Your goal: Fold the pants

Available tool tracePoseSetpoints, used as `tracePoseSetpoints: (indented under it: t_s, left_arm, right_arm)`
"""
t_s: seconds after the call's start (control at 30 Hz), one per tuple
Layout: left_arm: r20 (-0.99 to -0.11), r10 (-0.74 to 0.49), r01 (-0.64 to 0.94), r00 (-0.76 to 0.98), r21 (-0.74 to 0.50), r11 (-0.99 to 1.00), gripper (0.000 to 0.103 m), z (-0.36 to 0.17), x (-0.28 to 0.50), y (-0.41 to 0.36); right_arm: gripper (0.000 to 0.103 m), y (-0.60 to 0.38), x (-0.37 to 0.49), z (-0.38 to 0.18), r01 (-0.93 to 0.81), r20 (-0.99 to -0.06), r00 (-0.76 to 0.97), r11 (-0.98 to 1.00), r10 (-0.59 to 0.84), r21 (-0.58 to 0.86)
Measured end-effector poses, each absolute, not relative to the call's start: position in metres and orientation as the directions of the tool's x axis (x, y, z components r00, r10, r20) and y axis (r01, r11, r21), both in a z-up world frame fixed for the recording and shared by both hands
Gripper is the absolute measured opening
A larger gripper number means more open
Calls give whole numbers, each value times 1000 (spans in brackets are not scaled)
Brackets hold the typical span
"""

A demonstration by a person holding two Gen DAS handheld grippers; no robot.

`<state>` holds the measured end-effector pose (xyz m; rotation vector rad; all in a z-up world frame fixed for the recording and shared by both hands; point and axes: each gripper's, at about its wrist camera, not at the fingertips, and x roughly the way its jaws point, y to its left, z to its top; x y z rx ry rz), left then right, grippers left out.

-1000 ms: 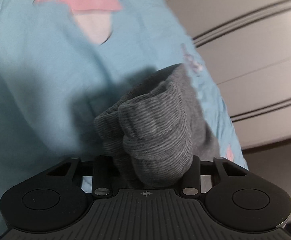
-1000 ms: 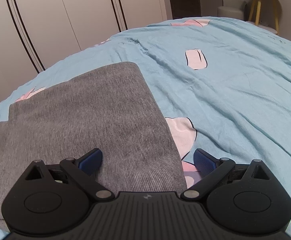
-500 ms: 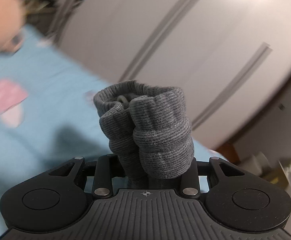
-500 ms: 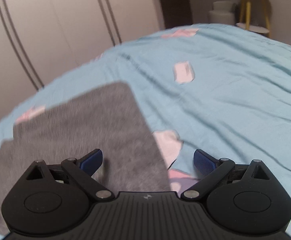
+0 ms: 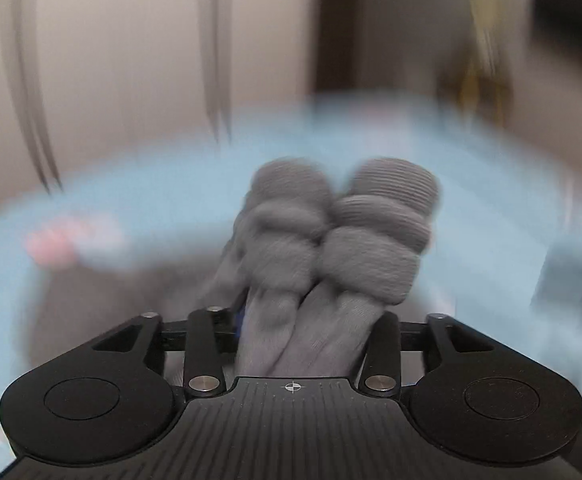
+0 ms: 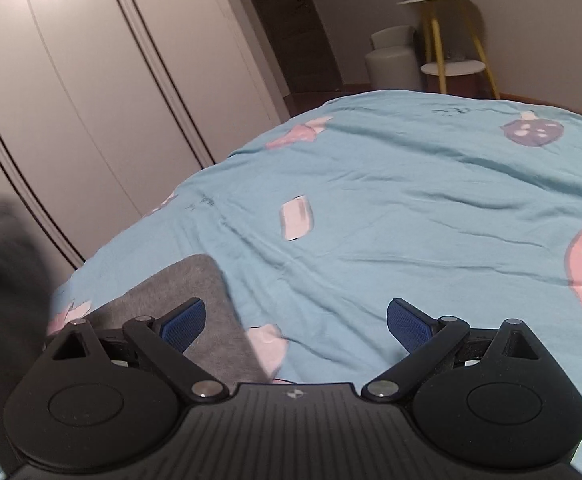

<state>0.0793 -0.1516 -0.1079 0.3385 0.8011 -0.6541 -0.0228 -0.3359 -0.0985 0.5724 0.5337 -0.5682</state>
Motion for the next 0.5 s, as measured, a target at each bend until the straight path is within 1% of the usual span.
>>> tracePoseSetpoints:
  t_s: [0.03, 0.07, 0.1, 0.13, 0.17, 0.2, 0.23, 0.27, 0.3, 0.33, 0.4, 0.5]
  left_arm:
    - [-777, -348, 672, 524, 127, 730, 52, -124, 67, -165]
    - [-712, -334, 675, 618, 262, 690, 52, -126, 46, -171]
    - [-664, -336, 678, 669, 359, 641, 63, -122, 27, -175]
    - [-668, -354, 702, 655, 364, 612, 79, -115, 19, -173]
    - [-671, -395, 726, 627, 320, 608, 81, -104, 15, -163]
    - [-679, -434, 748, 592, 263, 609, 81, -93, 12, -153]
    - [-677, -480, 764, 558, 193, 615, 84, -83, 5, -133]
    - [-660, -523, 765, 539, 124, 633, 89, -70, 6, -113]
    - [-642, -550, 755, 534, 70, 652, 99, -60, 6, -101]
    - [-619, -569, 731, 542, 14, 682, 98, -50, 5, -84]
    - [-601, -556, 647, 574, -82, 758, 98, -36, 17, -49]
    - [-625, -458, 425, 632, -215, 879, 99, -39, 55, 7]
  right_arm:
    - [98, -341, -29, -100, 632, -610, 714, 691, -343, 352]
    - [98, -347, -35, -102, 635, -617, 713, 680, -332, 368]
    - [98, -353, -41, -104, 633, -622, 718, 664, -312, 398]
    - [98, -356, -47, -106, 623, -618, 731, 655, -290, 429]
    - [98, -359, -49, -108, 609, -613, 743, 651, -268, 453]
    - [98, -359, -48, -110, 601, -612, 749, 651, -255, 465]
    - [98, -359, -46, -111, 592, -610, 754, 655, -244, 469]
    - [98, -357, -42, -112, 583, -614, 755, 664, -230, 468]
    - [98, -354, -37, -112, 569, -617, 757, 679, -214, 464]
    - [98, -348, -33, -112, 557, -619, 759, 695, -203, 455]
    - [98, -335, -21, -110, 514, -621, 766, 737, -164, 439]
    - [98, -315, -6, -111, 452, -627, 776, 758, -74, 470]
